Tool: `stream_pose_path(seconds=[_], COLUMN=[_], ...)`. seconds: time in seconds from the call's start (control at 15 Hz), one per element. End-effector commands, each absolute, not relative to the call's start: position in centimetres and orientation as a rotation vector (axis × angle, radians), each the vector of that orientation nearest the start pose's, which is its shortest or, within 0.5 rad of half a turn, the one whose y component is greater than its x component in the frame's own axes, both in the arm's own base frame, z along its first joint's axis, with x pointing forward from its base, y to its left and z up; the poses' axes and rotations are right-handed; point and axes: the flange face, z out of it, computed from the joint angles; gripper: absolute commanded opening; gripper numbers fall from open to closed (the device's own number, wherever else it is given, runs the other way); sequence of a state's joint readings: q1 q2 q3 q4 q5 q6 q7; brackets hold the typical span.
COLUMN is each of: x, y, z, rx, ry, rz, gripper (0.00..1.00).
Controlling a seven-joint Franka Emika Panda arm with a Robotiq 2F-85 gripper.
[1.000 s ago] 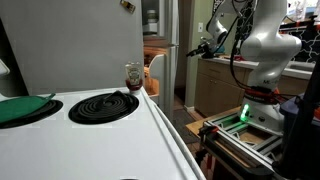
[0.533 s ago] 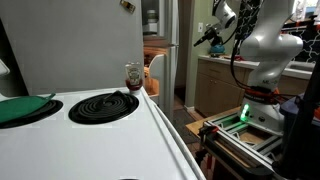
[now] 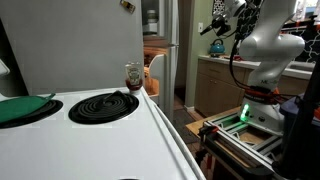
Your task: Open both refrigerator doors
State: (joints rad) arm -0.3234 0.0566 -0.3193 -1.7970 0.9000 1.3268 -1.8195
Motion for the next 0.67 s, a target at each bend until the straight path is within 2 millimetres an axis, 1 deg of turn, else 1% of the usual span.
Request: stream_pose_path(seconds=[0.0, 0.13, 0.33, 0.6], x=[46.6, 46.1, 45.3, 44.3], y=[-25.7, -26.7, -27.7, -28.3], z=[55.2, 56.5, 58.3, 59.4], rx=[-1.861, -1.866, -1.889, -1.965], ry=[-1.275, -1.273, -1.274, -1.284], rz=[-0.871, -0.901, -0.917, -0.863], gripper=[1.00, 1.00, 1.00, 1.00])
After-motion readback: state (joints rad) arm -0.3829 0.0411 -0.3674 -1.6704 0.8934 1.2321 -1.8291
